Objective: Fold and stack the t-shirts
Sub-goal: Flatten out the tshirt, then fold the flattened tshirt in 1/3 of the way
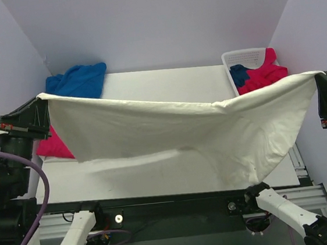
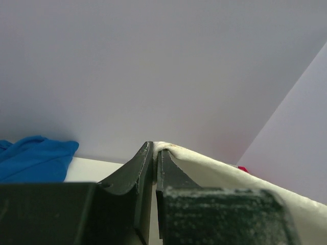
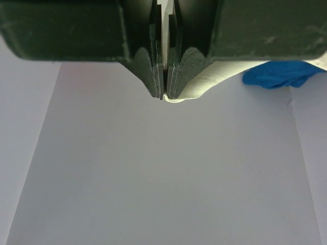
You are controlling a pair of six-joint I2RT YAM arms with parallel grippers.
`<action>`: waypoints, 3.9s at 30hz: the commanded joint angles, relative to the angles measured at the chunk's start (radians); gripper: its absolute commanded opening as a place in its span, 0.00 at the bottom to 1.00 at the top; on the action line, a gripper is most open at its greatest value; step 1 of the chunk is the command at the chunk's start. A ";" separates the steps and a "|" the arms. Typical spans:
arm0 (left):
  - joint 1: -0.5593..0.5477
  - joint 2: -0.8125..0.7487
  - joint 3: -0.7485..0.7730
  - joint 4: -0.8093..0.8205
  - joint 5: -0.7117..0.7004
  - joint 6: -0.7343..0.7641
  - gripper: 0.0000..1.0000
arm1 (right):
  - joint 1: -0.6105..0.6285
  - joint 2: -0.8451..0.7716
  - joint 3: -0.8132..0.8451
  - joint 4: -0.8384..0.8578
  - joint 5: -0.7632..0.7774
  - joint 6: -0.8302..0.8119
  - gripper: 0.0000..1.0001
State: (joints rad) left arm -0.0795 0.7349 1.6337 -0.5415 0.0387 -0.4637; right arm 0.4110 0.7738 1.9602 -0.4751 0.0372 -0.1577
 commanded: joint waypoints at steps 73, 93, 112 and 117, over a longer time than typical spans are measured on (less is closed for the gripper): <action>0.049 1.336 -0.018 0.667 -0.059 -0.154 0.00 | -0.317 1.059 -0.319 0.466 -0.010 0.201 0.00; 0.058 1.272 -0.215 0.554 -0.057 -0.268 0.00 | -0.345 0.800 -0.739 0.444 -0.016 0.239 0.00; 0.057 1.276 -0.264 0.296 -0.057 -0.404 0.39 | -0.209 0.817 -0.814 0.121 0.145 0.365 0.32; 0.053 1.230 -0.325 0.330 -0.091 -0.432 0.45 | -0.150 0.834 -0.782 -0.002 0.268 0.440 0.35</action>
State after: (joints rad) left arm -0.0296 2.0224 1.3327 -0.1997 -0.0254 -0.8646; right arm 0.2466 1.6028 1.1263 -0.3363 0.1783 0.2131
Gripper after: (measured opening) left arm 0.447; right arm 0.349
